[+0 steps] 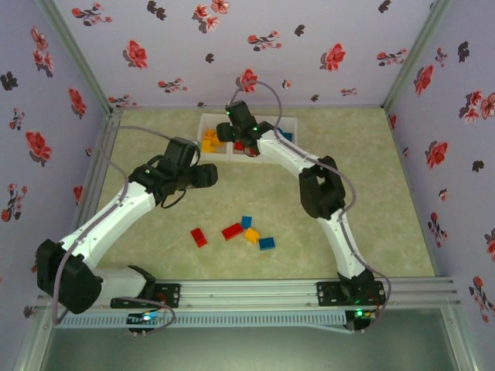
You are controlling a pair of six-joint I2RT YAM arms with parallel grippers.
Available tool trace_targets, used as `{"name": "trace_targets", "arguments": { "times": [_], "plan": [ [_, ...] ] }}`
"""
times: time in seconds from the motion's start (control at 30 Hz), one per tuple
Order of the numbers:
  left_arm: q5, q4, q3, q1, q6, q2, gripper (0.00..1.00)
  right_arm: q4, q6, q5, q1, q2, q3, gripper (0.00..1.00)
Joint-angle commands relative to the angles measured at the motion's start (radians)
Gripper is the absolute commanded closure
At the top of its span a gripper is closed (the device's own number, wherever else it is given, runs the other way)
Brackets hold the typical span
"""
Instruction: Sort the legos into containers by color
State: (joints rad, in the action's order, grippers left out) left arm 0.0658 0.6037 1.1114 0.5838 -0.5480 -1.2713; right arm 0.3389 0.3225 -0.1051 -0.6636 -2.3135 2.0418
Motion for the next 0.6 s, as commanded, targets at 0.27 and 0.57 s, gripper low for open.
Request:
{"name": "trace_targets", "arguments": {
  "times": [0.27,0.57],
  "plan": [
    [0.016,0.009,-0.076,0.160,-0.069,-0.084,0.33,-0.112,0.003,-0.074,0.017,0.535,-0.544,0.33],
    [-0.019,0.006,-0.112,0.298,-0.066,-0.214,0.33,-0.101,0.048,-0.076,0.042,0.716,-0.794,0.32]
  ]
}}
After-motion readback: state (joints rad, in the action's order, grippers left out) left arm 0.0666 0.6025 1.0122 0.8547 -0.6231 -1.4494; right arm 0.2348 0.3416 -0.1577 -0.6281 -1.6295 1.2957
